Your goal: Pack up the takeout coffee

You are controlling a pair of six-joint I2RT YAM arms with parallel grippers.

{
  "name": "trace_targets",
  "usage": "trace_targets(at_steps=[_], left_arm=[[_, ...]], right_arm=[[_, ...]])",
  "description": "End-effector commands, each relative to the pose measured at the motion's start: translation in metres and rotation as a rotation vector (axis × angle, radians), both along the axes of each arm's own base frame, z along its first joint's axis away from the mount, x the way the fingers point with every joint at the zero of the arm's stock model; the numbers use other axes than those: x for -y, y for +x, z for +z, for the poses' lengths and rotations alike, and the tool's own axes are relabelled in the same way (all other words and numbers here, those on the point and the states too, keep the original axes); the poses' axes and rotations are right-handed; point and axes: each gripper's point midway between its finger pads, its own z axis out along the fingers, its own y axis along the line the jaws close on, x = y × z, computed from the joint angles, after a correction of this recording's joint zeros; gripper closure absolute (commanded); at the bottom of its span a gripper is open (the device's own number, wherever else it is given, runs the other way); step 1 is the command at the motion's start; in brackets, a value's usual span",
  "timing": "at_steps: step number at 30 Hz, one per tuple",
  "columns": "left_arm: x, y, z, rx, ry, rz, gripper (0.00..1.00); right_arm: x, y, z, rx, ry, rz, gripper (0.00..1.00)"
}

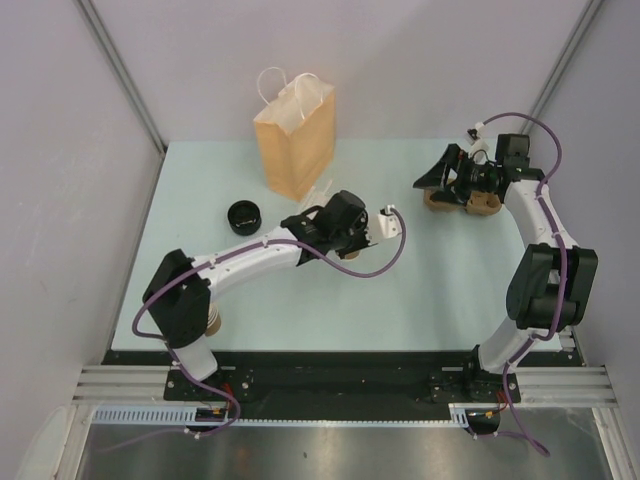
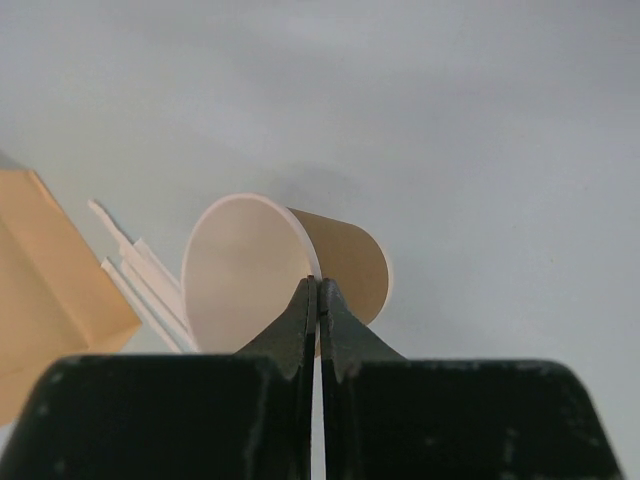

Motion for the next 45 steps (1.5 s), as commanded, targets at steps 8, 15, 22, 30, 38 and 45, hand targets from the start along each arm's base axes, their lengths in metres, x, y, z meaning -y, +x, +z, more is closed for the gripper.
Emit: trace_targets(at_steps=[8, 15, 22, 30, 38, 45], left_arm=[[0.017, -0.046, -0.033, -0.034, -0.024, -0.060, 1.00], [0.005, -0.073, -0.052, -0.137, -0.016, -0.034, 1.00], [0.002, -0.071, -0.025, -0.116, -0.062, 0.006, 1.00], [0.000, -0.074, -0.033, -0.148, -0.045, 0.019, 1.00], [0.001, -0.074, -0.019, -0.147, -0.061, 0.025, 0.47], [0.003, -0.077, 0.036, -0.165, -0.140, 0.003, 0.27]], right_arm=[[0.003, -0.014, 0.015, 0.038, -0.018, 0.016, 0.01], [0.003, -0.015, 0.012, 0.036, -0.017, 0.017, 0.00], [-0.001, -0.016, 0.015, 0.053, -0.014, 0.023, 0.00], [-0.003, -0.017, 0.019, 0.064, -0.012, 0.027, 0.00], [-0.006, -0.018, 0.019, 0.065, -0.001, 0.039, 0.00], [-0.010, -0.017, 0.023, 0.079, 0.010, 0.051, 0.00]])
